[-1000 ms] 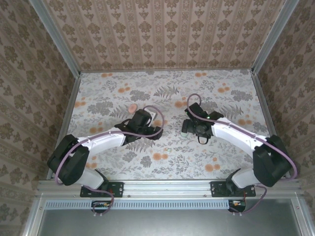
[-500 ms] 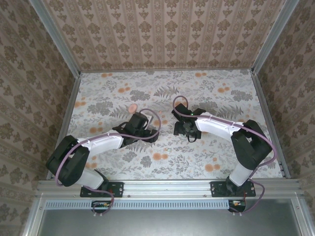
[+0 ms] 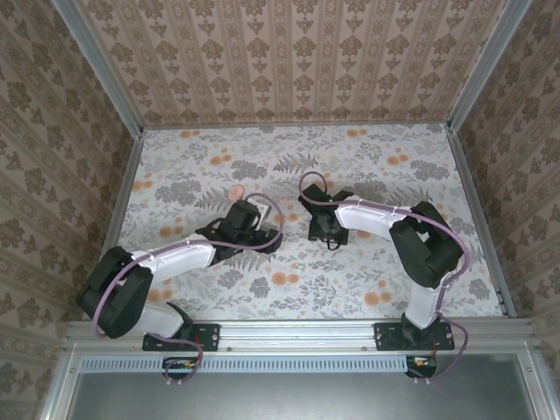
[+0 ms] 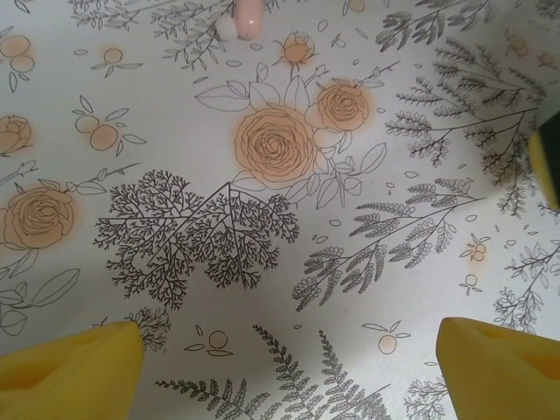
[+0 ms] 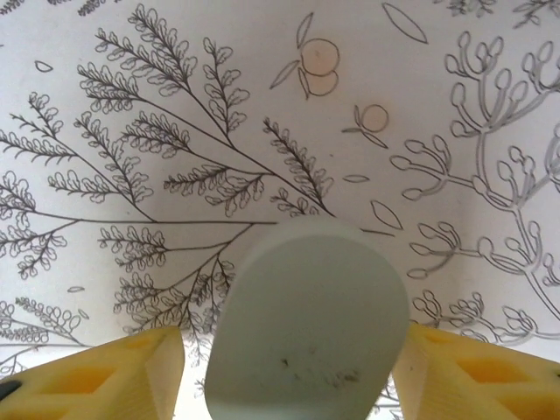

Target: Insert wireless bluetooth earbuds into charging case

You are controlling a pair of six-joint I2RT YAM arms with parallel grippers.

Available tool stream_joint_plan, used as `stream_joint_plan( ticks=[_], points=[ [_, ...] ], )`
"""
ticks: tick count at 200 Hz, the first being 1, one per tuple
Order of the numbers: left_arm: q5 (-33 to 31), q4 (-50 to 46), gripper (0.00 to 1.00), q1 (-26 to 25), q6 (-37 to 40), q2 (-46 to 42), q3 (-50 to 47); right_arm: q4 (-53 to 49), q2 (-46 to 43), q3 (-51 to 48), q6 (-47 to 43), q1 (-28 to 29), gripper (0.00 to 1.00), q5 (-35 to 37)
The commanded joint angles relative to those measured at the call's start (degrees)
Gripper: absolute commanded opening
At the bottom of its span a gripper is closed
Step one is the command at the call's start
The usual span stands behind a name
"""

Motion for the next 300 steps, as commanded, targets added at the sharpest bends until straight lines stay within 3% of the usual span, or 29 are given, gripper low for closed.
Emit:
stream_joint_plan(
  ticks=[1, 28, 92, 125, 171, 195, 231, 260, 279, 300],
  points=[
    [0.8, 0.6, 0.88, 0.6, 1.3, -2.8, -1.3, -0.2, 1.8, 1.9, -1.7, 0.0, 0.56, 1.7],
    [1.4, 2.6, 0.88, 1.1, 2.3, -4.9, -3.0, -0.6, 1.3, 1.6, -4.4, 0.0, 0.4, 1.8],
    [13.3, 5.7, 0.88, 10.7, 4.1, -12.3, -4.7, -2.1, -5.6, 0.5, -20.2, 0.1, 0.24, -0.4],
    [21.4, 8.3, 0.86, 14.5, 10.3, -19.0, -7.0, -5.9, -9.5, 3.9, -33.7, 0.1, 0.22, -6.4],
    [35.4, 5.0, 0.85, 15.0, 22.7, -27.4, -6.2, -15.4, -14.3, 11.8, -53.2, 0.5, 0.21, -19.9],
    [44.5, 8.7, 0.85, 15.0, 23.2, -27.5, -6.4, -18.1, -16.1, 14.3, -59.1, 1.6, 0.21, -26.1],
    [51.8, 7.2, 0.83, 14.1, 26.0, -25.3, -4.6, -23.0, -17.4, 16.4, -68.4, 2.5, 0.24, -35.3],
    [54.2, 7.3, 0.82, 13.7, 18.8, -21.3, -0.3, -19.8, -20.0, 14.8, -72.2, 4.8, 0.25, -30.0],
    [50.3, 6.2, 0.82, 14.5, 5.1, -17.4, 3.4, -14.5, -22.9, 11.9, -72.9, 5.3, 0.26, -29.6],
    [51.7, 3.7, 0.75, 15.4, -9.1, -11.5, 8.2, -7.1, -27.4, 8.5, -71.9, 5.4, 0.27, -30.2]
  ],
)
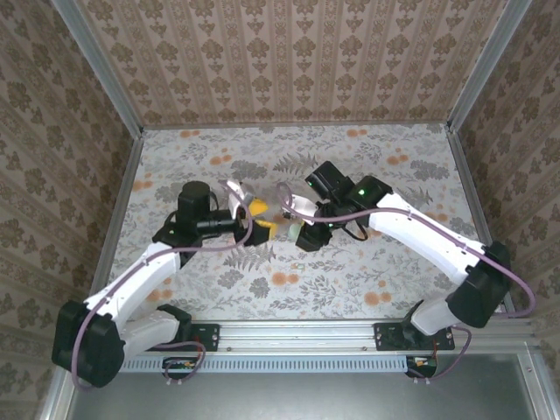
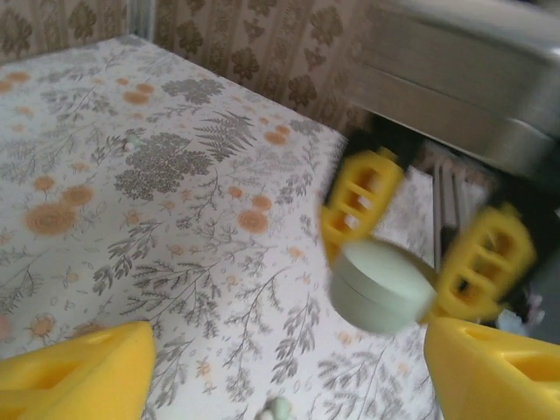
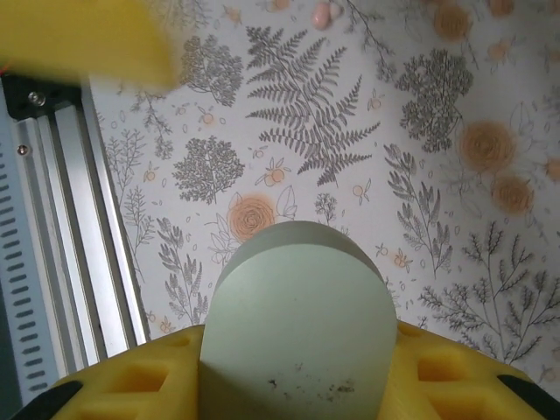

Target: Insert wireless bluetooth earbuds into charging case

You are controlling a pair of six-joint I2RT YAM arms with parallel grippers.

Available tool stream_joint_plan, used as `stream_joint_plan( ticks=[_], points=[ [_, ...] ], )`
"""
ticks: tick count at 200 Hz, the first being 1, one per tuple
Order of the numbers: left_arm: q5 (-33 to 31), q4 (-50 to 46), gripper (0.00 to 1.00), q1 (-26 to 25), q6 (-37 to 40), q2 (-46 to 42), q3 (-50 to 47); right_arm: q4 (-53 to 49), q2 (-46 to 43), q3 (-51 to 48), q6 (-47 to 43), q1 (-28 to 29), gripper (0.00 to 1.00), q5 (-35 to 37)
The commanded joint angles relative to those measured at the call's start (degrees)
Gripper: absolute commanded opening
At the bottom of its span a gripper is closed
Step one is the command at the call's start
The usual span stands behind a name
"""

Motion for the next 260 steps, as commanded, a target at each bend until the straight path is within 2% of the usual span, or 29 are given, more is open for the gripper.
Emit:
stream_joint_plan(
  ticks=[1, 16, 30, 73, 98, 124, 144, 152, 168, 180, 189, 203, 226, 260],
  points=[
    [1.8, -2.0, 0.75, 0.9, -19.3, 4.8, 5.4, 8.5, -6.0, -3.4, -2.0, 0.2, 0.27, -0.8],
    [1.8, -1.1, 0.7, 0.4, -24.7, 5.9, 6.1, 13.8, -8.3, -5.7, -1.4, 0.2, 0.28, -0.5],
    [0.2, -1.2, 0.7, -1.2, -27.7, 5.6, 7.0, 16.1, -9.0, -6.2, -1.3, 0.2, 0.28, 0.5],
    [-2.0, -4.7, 0.72, -6.1, -33.0, 6.6, 10.9, 10.5, -4.9, -2.2, -1.8, 0.2, 0.28, 5.1],
    [-1.7, -2.7, 0.67, -7.9, -37.0, 8.8, 10.6, 10.0, -4.3, -2.3, -1.3, 0.2, 0.28, 5.3],
    [-1.3, -2.8, 0.6, -8.9, -38.7, 10.7, 10.5, 11.1, -4.9, -3.2, -0.4, 0.2, 0.28, 5.6],
    [0.1, -2.8, 0.58, -9.1, -39.3, 12.3, 10.2, 11.7, -5.3, -4.0, 0.2, 0.0, 0.28, 7.2],
    [0.5, -2.8, 0.54, -8.9, -39.6, 12.9, 10.0, 11.6, -5.1, -4.0, 0.7, 0.0, 0.28, 8.2],
    [0.6, -2.0, 0.35, -8.4, -41.1, 13.7, 9.4, 11.3, -4.8, -3.6, 2.2, -0.6, 0.32, 8.7],
    [-0.2, -0.1, 0.22, -7.4, -43.1, 13.6, 8.4, 11.8, -5.1, -3.7, 3.8, -1.1, 0.4, 8.6],
    [-0.9, 1.5, 0.16, -6.2, -45.0, 13.2, 7.4, 12.4, -5.5, -4.1, 5.3, -1.5, 0.49, 8.3],
    [-2.1, 4.7, 0.09, -3.9, -48.3, 12.1, 5.5, 14.0, -6.9, -5.0, 9.8, -2.7, 0.63, 6.9],
    [-4.5, 11.0, 0.05, 0.1, -53.9, 9.5, 1.9, 18.8, -10.3, -7.7, 22.0, -6.1, 0.72, 0.5],
    [-7.1, 14.1, 0.04, 3.3, -57.5, 7.2, 0.1, 32.2, -13.3, -14.0, 49.0, -10.9, 0.75, -6.9]
  ],
)
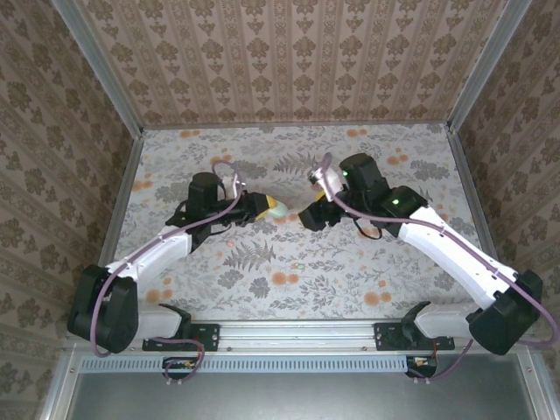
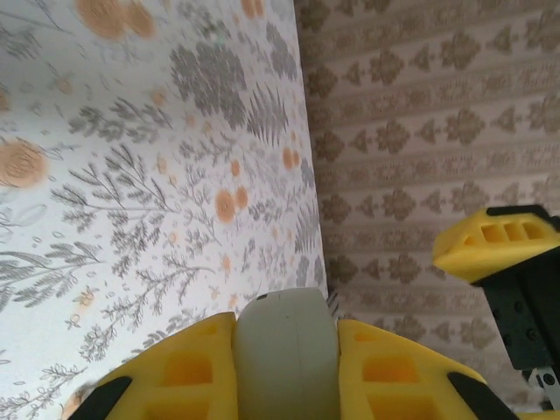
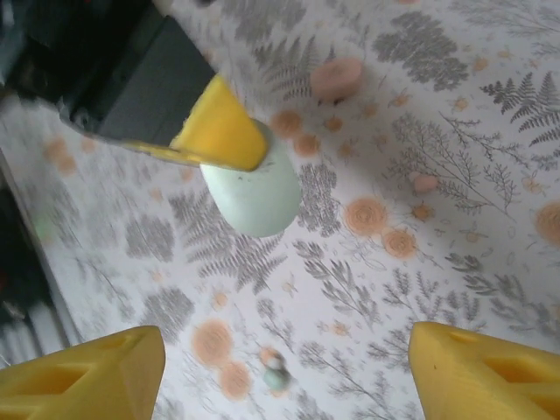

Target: Insert wireless bluetooth earbuds into charging case

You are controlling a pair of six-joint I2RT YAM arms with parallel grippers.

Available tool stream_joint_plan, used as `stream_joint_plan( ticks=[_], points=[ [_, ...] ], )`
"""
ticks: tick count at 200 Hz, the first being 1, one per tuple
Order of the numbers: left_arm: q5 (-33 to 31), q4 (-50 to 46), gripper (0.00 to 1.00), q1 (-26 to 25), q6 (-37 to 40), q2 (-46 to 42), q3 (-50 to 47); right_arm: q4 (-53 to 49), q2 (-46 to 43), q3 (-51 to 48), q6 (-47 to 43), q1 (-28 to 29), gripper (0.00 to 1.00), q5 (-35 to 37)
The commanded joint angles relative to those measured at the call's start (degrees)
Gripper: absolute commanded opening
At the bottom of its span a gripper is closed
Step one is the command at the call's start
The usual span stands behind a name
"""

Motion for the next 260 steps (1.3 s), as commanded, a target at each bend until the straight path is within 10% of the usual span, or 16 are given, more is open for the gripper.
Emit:
stream_joint_plan(
  ticks=[1, 101, 260],
  points=[
    [-2.2, 6.6, 0.04, 1.3, -5.2, -3.0, -0.4, 11.4, -2.0, -3.7, 23.7, -2.0, 0.75, -7.1],
    [-7.4, 20.4, 0.04, -1.7, -15.9, -3.0, -2.8, 36.7, 9.6, -7.6, 59.9, -2.0, 0.67, -13.5],
    [-13.3, 28.7, 0.11, -5.2, -22.2, -0.6, -6.1, 50.0, 11.5, -11.1, 69.8, -1.9, 0.17, -15.8]
  ],
)
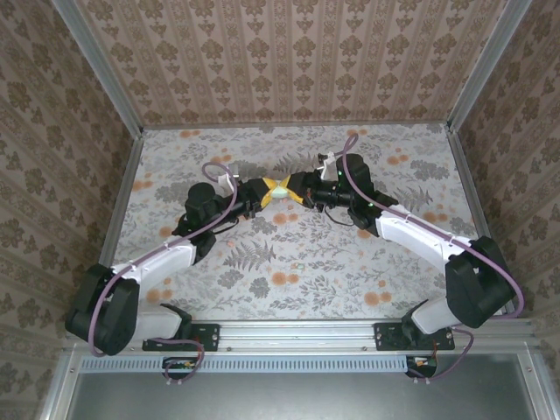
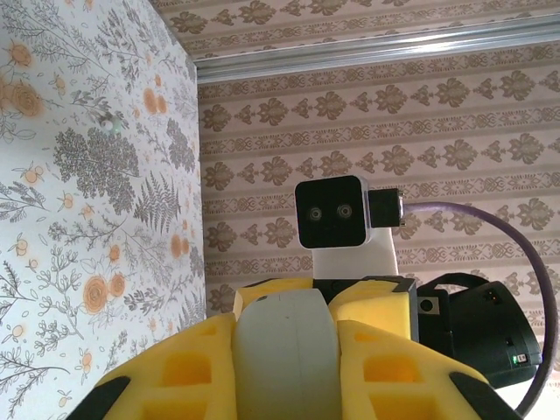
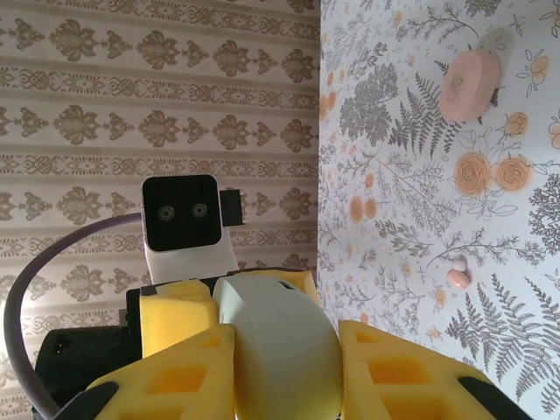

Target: Insert wireless bluetooth earbuds into charging case

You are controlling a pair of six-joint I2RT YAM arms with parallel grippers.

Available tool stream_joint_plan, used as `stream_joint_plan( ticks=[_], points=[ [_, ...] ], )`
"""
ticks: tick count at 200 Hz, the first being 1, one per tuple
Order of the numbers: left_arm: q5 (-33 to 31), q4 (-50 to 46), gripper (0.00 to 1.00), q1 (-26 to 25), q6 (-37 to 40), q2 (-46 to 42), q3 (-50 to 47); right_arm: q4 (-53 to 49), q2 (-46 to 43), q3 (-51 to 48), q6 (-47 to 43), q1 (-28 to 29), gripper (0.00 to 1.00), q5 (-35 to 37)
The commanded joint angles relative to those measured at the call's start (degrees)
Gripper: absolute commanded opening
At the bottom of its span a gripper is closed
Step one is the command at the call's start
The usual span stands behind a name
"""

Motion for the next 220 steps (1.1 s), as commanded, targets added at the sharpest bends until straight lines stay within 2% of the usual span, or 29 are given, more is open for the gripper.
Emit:
stream_joint_plan(
  ticks=[1, 35, 55, 70, 75, 100, 122, 134, 151, 195, 220],
  points=[
    [-1.0, -0.6, 0.12, -0.5, 2.9, -0.6, 0.4, 4.5, 0.0, 0.2, 1.9, 0.5, 0.17, -2.7],
    [-1.1, -9.1, 0.39, 0.0, 14.4, -4.9, 2.9, 3.5, -0.6, 1.3, 1.4, -1.5, 0.14, -6.0],
    [-0.6, -13.9, 0.55, 1.8, 22.1, -8.1, 4.1, -1.7, -1.2, 3.3, -1.2, -3.7, 0.13, -9.2],
    [-0.2, -18.4, 0.64, 3.4, 28.0, -11.0, 5.1, -6.7, -2.1, 4.9, -3.9, -5.7, 0.13, -11.5],
    [0.0, -20.0, 0.66, 5.4, 30.4, -12.1, 5.4, -8.4, -2.4, 5.5, -5.0, -6.5, 0.13, -12.4],
    [3.1, -22.2, 0.73, 8.5, 44.4, -17.9, 5.8, -17.9, -3.3, 9.1, -11.1, -10.1, 0.13, -17.6],
    [7.5, -30.0, 0.79, 8.7, 62.2, -22.1, 8.4, -27.8, -3.5, 12.6, -18.2, -12.1, 0.13, -20.8],
    [8.5, -33.8, 0.83, 8.6, 68.5, -23.7, 9.6, -30.7, -3.5, 13.4, -20.3, -12.7, 0.14, -22.3],
    [10.1, -35.3, 0.87, 8.6, 73.7, -25.3, 10.1, -31.2, -5.6, 13.2, -21.2, -12.9, 0.14, -24.2],
    [23.0, -33.1, 0.85, 8.1, 83.0, -22.9, 9.3, -30.8, -7.2, 11.4, -21.4, -12.9, 0.14, -26.2],
    [23.7, -29.4, 0.86, 4.4, 87.3, -21.0, 8.0, -31.7, -7.9, 11.5, -22.7, -12.5, 0.14, -27.7]
  ],
)
